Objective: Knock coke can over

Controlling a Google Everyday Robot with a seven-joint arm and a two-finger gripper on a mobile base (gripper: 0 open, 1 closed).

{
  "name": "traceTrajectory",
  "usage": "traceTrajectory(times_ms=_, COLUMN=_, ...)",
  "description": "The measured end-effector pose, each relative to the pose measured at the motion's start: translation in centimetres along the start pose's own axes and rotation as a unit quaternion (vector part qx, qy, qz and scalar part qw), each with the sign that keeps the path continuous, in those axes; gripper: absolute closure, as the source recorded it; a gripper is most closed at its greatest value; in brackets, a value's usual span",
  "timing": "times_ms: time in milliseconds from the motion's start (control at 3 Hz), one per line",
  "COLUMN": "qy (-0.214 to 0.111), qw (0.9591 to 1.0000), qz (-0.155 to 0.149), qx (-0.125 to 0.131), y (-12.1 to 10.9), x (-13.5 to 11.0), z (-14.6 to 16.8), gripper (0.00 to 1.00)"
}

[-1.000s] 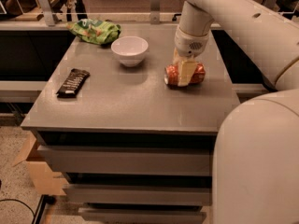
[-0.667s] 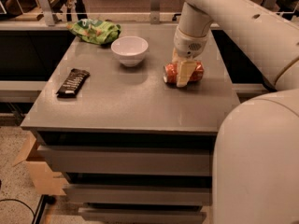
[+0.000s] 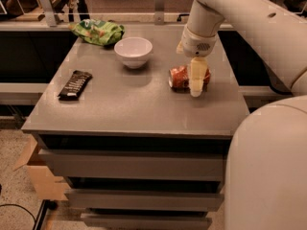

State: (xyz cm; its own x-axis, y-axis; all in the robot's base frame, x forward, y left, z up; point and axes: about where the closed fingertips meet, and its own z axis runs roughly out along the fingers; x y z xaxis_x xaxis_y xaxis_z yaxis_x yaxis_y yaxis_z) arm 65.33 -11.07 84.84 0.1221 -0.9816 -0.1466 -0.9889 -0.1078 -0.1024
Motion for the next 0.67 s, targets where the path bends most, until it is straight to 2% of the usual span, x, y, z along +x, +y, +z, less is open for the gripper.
traceTrajectory(times_ms=333, qy=-0.014, qw=0.9995, qz=0.015, qx=0.024, y=0.9, x=1.7, z=-1.7, gripper=0.0)
traceTrajectory(times_ms=667, qy=-0.034, qw=0.9967, qz=0.043, qx=0.06, y=2.5, x=4.9, z=-4.3, gripper=0.0)
